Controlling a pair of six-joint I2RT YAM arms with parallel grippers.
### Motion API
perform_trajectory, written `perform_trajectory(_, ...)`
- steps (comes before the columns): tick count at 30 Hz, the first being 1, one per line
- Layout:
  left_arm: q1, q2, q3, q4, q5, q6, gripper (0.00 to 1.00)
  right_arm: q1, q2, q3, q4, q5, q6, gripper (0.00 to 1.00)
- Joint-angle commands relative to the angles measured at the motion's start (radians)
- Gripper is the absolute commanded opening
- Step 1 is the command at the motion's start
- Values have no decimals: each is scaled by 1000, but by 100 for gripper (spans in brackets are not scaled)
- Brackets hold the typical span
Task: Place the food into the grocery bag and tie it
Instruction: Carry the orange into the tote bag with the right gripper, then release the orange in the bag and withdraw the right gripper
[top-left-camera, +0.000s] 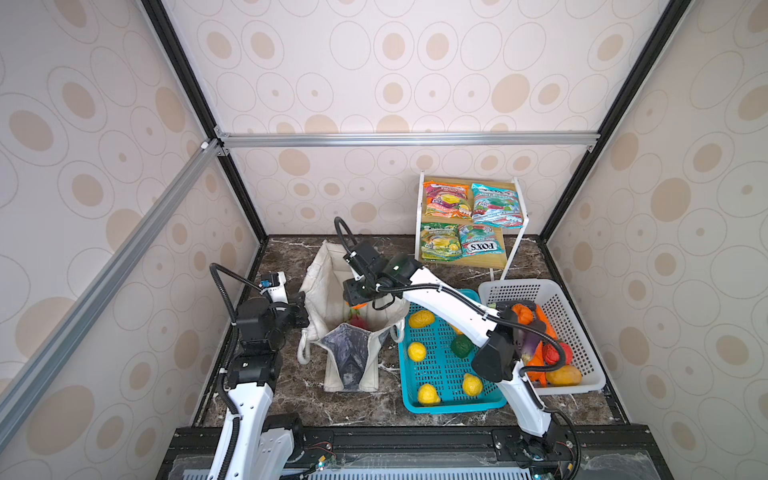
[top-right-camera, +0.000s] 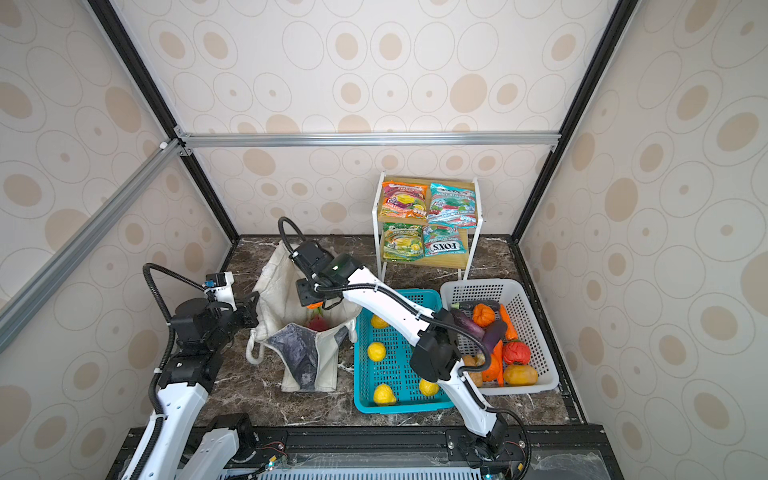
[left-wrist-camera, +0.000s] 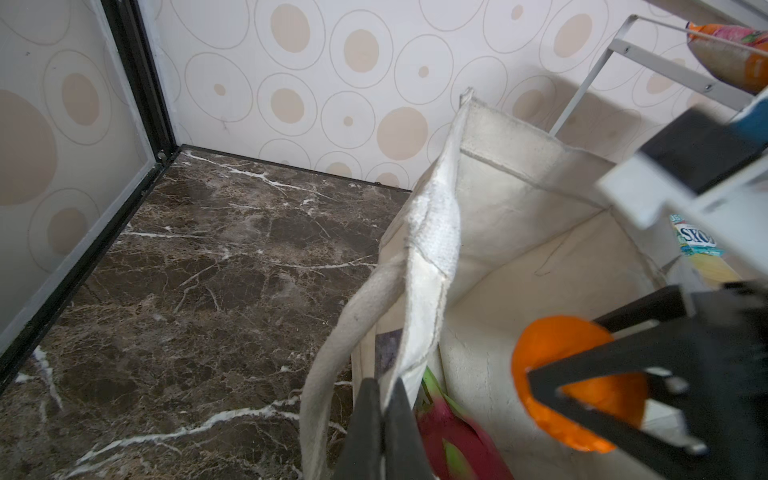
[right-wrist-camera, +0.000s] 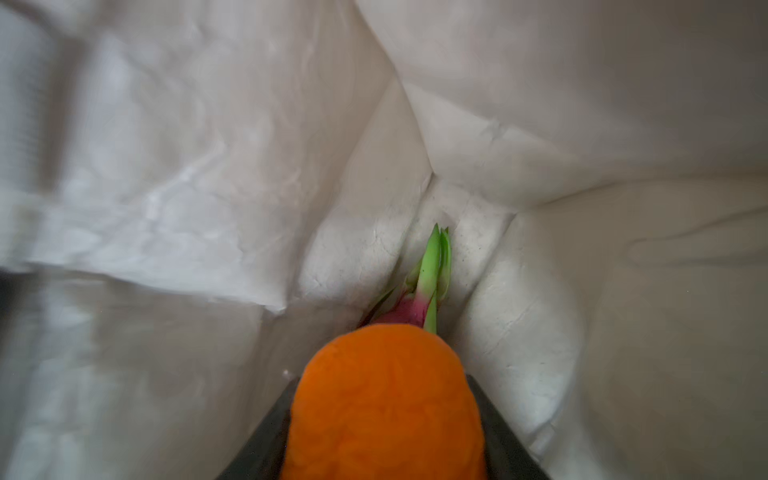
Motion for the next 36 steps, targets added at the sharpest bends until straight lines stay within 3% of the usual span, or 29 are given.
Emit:
perform_trajectory(1, 8, -9, 14, 21, 4, 19, 0, 7, 25, -6, -46, -31, 18, 53)
perform_trajectory(12, 8, -13, 15, 20, 5, 21, 0, 11, 135, -34, -73, 14, 46, 57)
perform_trajectory(15, 7, -13, 15, 21, 4, 21, 0, 14, 132, 12, -114, 30, 37, 77)
perform_trajectory(17, 8, -12, 14, 20, 4, 21, 0, 21, 115, 48, -137, 48, 21, 100)
perform_trajectory(21, 8, -15, 16, 20, 2, 21, 0, 44, 51, 134, -188, 151, -15, 100)
perform_trajectory(26, 8, -15, 15, 18, -3, 23, 0, 55, -94, 129, -196, 242, 3, 100)
perform_trajectory(33, 8, -14, 15, 16, -6, 21, 0, 56, -354, -67, -154, 435, 64, 100)
perform_trajectory(36, 8, -13, 16, 15, -9, 22, 0, 56, -455, -179, -147, 526, 154, 100)
